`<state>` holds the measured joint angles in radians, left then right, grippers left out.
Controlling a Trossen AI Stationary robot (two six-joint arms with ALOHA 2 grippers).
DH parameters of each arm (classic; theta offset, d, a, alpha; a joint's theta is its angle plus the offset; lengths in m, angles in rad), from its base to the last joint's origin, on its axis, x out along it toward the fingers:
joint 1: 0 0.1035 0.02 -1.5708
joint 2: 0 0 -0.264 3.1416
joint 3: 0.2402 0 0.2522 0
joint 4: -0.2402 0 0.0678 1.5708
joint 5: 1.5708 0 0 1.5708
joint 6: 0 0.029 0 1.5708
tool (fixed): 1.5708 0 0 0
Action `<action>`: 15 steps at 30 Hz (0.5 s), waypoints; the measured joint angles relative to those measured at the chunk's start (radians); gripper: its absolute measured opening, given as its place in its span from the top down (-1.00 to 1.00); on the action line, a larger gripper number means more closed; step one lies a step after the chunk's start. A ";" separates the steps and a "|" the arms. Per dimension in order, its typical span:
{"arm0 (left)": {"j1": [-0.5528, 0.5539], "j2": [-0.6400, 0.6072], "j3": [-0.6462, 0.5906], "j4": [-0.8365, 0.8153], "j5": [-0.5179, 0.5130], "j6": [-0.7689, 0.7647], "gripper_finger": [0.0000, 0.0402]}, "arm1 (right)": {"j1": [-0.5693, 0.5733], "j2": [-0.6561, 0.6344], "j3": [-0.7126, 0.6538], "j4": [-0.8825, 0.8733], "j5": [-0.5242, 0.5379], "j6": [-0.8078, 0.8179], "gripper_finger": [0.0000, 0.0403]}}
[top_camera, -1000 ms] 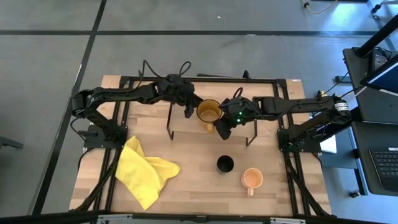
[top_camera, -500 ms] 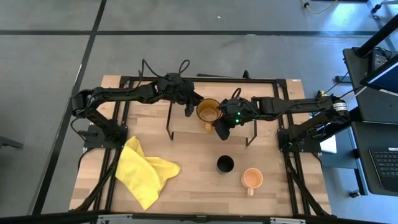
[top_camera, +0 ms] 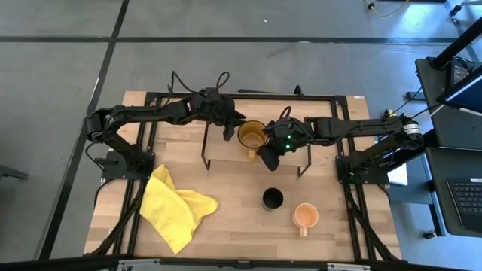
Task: Stack small to large cups/mugs on shelf
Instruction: Put the yellow mug on the shelf
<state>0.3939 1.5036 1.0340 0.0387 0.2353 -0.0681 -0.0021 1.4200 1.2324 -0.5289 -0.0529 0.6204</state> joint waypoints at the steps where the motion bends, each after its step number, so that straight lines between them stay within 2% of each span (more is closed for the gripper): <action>1: 0.002 0.000 0.000 0.000 -0.011 0.000 0.51 | 0.000 0.000 0.000 -0.003 -0.002 -0.002 0.74; 11: 0.050 0.000 0.001 -0.055 0.054 0.001 0.51 | 0.006 -0.025 0.000 -0.019 -0.087 -0.038 0.74; 15: 0.087 0.000 0.001 -0.055 0.126 0.019 0.51 | 0.035 -0.060 0.000 -0.022 -0.088 -0.026 0.74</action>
<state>0.4809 1.5032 1.0350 -0.0164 0.3613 -0.0493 0.0327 1.3600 1.2327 -0.5511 -0.1405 0.5941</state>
